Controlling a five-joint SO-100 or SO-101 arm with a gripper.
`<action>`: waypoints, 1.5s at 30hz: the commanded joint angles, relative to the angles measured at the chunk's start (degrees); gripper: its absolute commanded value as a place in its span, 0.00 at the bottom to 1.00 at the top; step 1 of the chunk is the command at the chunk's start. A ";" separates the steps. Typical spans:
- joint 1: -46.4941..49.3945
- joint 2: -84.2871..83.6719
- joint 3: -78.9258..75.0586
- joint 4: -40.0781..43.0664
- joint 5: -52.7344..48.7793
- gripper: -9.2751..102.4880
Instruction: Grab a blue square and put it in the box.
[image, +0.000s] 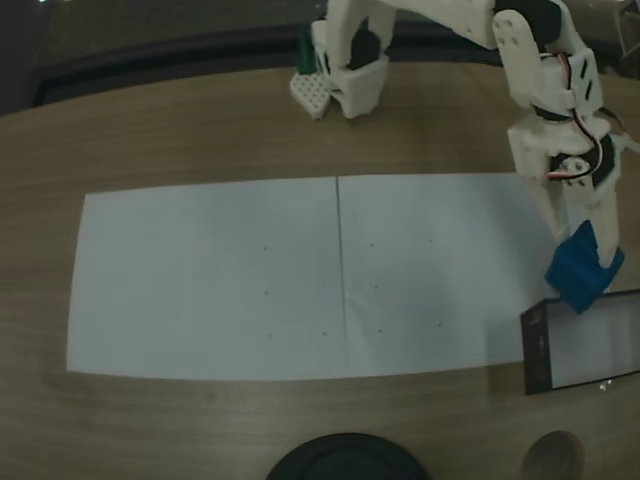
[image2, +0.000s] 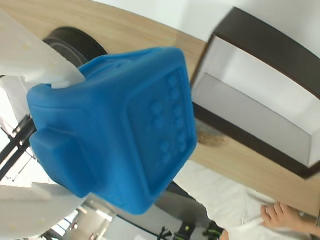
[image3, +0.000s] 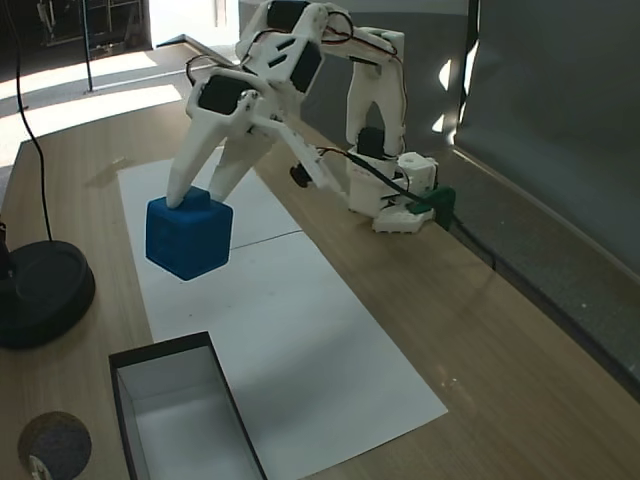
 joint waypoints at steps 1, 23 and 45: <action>-1.49 -0.44 -6.06 -2.81 0.53 0.16; -3.16 -29.97 -33.49 -0.97 8.17 0.16; -1.49 -25.49 -38.23 9.14 9.40 0.08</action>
